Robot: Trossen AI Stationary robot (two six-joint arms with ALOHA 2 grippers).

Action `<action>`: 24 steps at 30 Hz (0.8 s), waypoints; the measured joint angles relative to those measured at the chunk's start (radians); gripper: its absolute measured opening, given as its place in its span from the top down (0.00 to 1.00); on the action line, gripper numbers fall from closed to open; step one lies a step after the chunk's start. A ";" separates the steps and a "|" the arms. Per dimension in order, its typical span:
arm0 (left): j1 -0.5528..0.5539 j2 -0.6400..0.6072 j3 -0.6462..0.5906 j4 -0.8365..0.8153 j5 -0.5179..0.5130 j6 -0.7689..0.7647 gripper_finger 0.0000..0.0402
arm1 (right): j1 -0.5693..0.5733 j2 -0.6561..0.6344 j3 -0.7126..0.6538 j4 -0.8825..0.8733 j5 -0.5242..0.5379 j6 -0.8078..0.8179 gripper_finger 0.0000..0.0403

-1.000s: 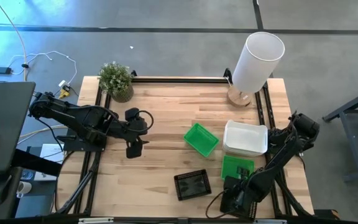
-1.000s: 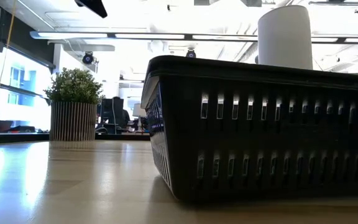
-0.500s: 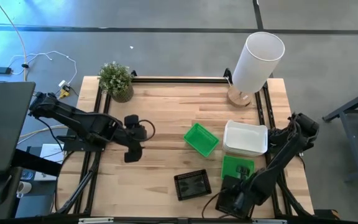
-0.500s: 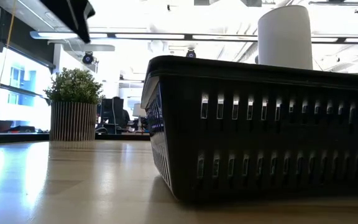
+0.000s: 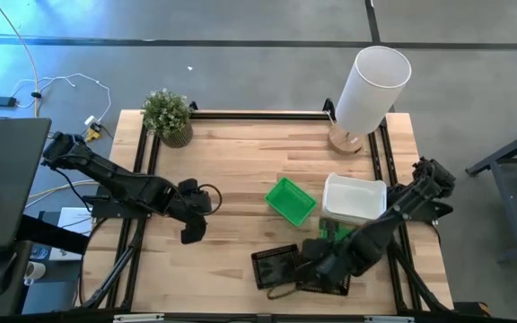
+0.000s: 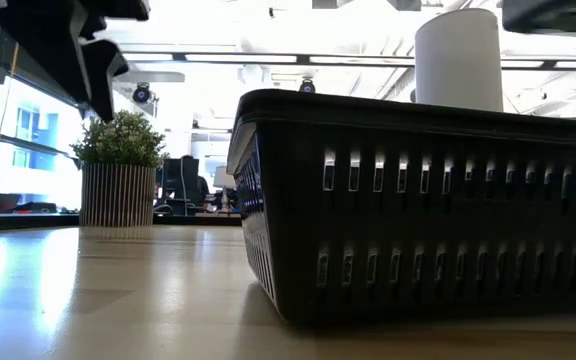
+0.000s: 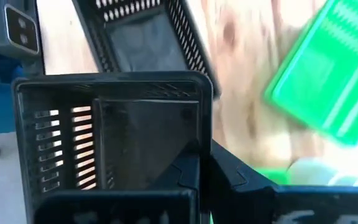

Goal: Stack baskets by color
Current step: Stack the right black bin on the black bins

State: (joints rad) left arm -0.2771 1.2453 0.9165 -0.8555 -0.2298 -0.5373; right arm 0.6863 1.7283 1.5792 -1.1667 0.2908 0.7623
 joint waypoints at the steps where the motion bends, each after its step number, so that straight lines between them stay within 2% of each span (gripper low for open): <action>1: 0.000 0.000 -0.007 0.000 0.006 -0.012 0.35 | -0.018 0.000 0.011 0.001 0.001 -0.041 1.00; 6: -0.008 0.000 -0.027 0.002 0.013 -0.060 0.36 | -0.104 0.000 0.043 0.055 -0.003 -0.265 1.00; 12: -0.013 0.000 -0.038 0.000 0.013 -0.081 0.35 | -0.191 0.000 0.044 0.207 -0.051 -0.498 1.00; 24: -0.013 0.000 -0.038 -0.001 0.012 -0.080 0.35 | -0.248 0.010 0.043 0.446 -0.174 -0.663 1.00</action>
State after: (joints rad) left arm -0.2897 1.2453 0.8787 -0.8561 -0.2179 -0.6174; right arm 0.4381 1.7383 1.6226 -0.7204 0.1163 0.0996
